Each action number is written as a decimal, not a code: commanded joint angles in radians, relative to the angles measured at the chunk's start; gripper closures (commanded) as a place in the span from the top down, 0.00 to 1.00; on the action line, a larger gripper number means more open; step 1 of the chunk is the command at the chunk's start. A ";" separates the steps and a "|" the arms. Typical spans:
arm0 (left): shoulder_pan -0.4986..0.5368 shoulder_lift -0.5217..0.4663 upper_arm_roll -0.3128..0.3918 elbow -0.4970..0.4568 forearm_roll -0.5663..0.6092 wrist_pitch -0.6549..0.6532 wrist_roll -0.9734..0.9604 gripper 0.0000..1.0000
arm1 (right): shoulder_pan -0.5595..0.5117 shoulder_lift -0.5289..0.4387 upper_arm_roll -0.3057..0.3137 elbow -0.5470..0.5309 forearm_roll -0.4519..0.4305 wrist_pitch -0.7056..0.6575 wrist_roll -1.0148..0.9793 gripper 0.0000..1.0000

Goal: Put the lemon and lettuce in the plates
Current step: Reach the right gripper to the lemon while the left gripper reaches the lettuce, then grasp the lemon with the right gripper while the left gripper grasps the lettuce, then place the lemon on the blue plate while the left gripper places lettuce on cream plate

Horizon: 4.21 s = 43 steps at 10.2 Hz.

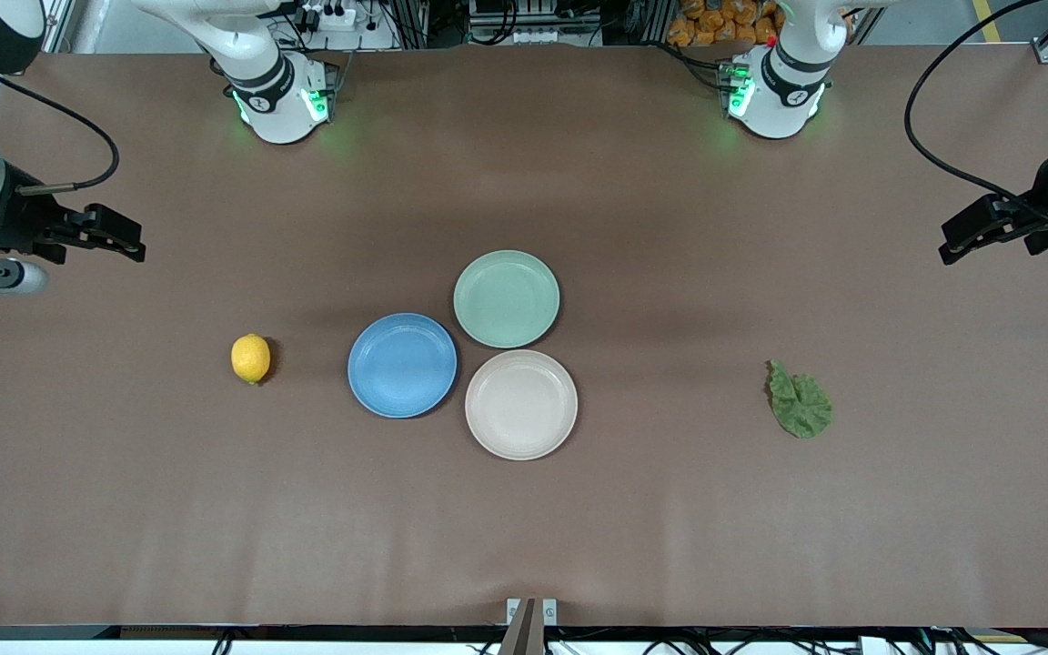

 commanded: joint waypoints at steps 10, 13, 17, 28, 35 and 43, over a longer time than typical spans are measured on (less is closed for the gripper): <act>0.010 0.375 0.004 -0.113 0.017 0.352 0.088 1.00 | -0.059 0.054 -0.011 -0.177 0.042 0.148 -0.004 1.00; 0.010 0.562 0.006 -0.119 0.063 0.554 0.087 1.00 | -0.039 0.189 -0.006 -0.264 0.046 0.283 -0.002 1.00; 0.004 0.613 0.001 -0.229 0.048 0.737 0.068 1.00 | -0.022 0.349 -0.006 -0.412 0.046 0.578 0.001 1.00; -0.031 0.543 -0.067 -0.295 0.045 0.825 -0.008 0.00 | -0.070 0.452 -0.009 -0.442 0.010 0.704 -0.095 0.74; -0.334 0.637 -0.203 -0.033 0.045 0.909 -0.645 0.00 | 0.057 0.438 0.000 -0.241 0.026 0.463 0.084 0.00; -0.439 0.753 -0.137 -0.018 0.065 1.215 -0.745 1.00 | 0.289 0.553 0.000 -0.135 0.228 0.541 0.371 0.00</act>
